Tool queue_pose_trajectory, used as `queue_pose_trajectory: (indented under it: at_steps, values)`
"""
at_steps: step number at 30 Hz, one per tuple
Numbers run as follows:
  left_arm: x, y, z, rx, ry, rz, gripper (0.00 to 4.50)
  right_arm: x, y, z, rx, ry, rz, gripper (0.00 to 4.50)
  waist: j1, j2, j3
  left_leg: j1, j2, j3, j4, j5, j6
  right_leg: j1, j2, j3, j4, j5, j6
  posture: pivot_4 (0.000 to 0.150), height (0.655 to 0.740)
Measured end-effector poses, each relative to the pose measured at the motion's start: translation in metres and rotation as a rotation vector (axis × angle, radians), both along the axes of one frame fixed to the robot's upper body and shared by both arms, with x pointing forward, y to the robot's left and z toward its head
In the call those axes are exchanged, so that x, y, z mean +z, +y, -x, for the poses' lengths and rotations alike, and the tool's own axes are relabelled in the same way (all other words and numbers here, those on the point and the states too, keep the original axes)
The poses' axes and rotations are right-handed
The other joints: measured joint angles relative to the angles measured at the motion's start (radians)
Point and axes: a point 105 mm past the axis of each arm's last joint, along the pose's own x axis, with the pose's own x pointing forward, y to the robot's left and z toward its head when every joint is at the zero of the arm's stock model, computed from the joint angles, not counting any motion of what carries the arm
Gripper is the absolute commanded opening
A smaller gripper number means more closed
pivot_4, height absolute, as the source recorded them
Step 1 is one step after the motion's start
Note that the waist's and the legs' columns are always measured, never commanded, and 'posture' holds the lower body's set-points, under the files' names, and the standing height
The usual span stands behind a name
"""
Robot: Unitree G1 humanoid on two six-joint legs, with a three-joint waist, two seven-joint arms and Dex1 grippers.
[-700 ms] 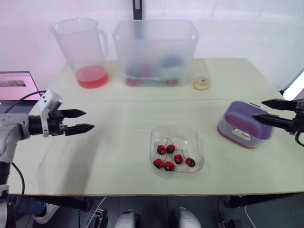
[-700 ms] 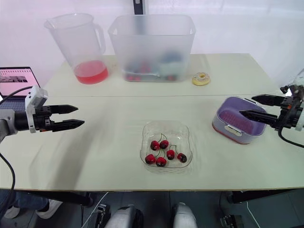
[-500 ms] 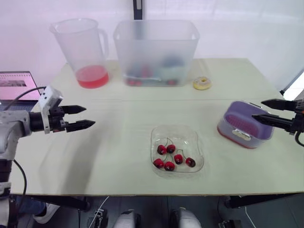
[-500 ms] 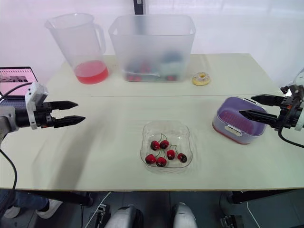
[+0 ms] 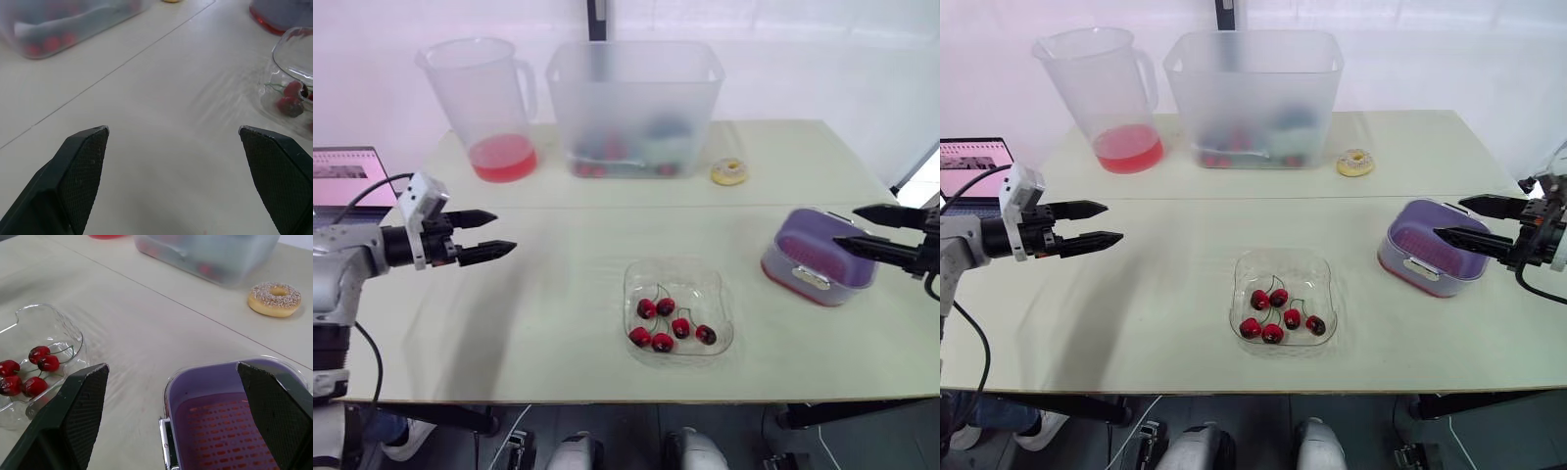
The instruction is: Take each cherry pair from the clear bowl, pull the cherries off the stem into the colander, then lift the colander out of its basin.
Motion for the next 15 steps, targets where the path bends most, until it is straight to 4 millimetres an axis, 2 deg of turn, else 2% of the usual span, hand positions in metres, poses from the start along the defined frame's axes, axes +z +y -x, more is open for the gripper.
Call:
queue_pose_trajectory:
  at_steps: [4, 7, 12, 15]
  values:
    - [-0.007, -0.007, 0.003, -0.005, -0.044, 0.003, 4.50, 0.004, 0.021, -0.005, 0.030, -0.016, 0.022, 4.45, -0.003, 0.000, 0.000, 0.000, 0.000, 0.000, 0.000, 0.000, 0.000, 0.000, 0.000, 0.000, 0.000, 0.000, 0.000, 0.150, 0.6886]
    - [-0.015, -0.006, 0.011, -0.017, -0.015, 0.016, 4.50, 0.007, 0.040, -0.008, 0.082, -0.003, 0.037, 4.45, -0.004, 0.000, 0.000, 0.000, 0.000, 0.000, 0.000, 0.000, 0.000, 0.000, 0.000, 0.000, 0.000, 0.000, 0.000, 0.150, 0.6886]
    - [-0.022, -0.010, 0.030, -0.048, 0.058, 0.040, 4.50, 0.006, 0.112, -0.002, 0.348, 0.019, 0.214, 4.45, -0.005, 0.000, 0.000, 0.000, 0.001, -0.001, 0.000, 0.000, 0.000, -0.001, 0.000, 0.000, 0.000, 0.000, 0.000, 0.150, 0.6886]
    - [-0.026, -0.021, 0.041, -0.080, 0.054, 0.053, 4.50, 0.006, 0.151, 0.003, 0.474, 0.035, 0.263, 4.45, -0.002, 0.000, 0.000, -0.001, 0.000, -0.001, 0.000, 0.000, 0.000, -0.001, -0.001, 0.002, -0.001, 0.000, 0.000, 0.150, 0.6886]
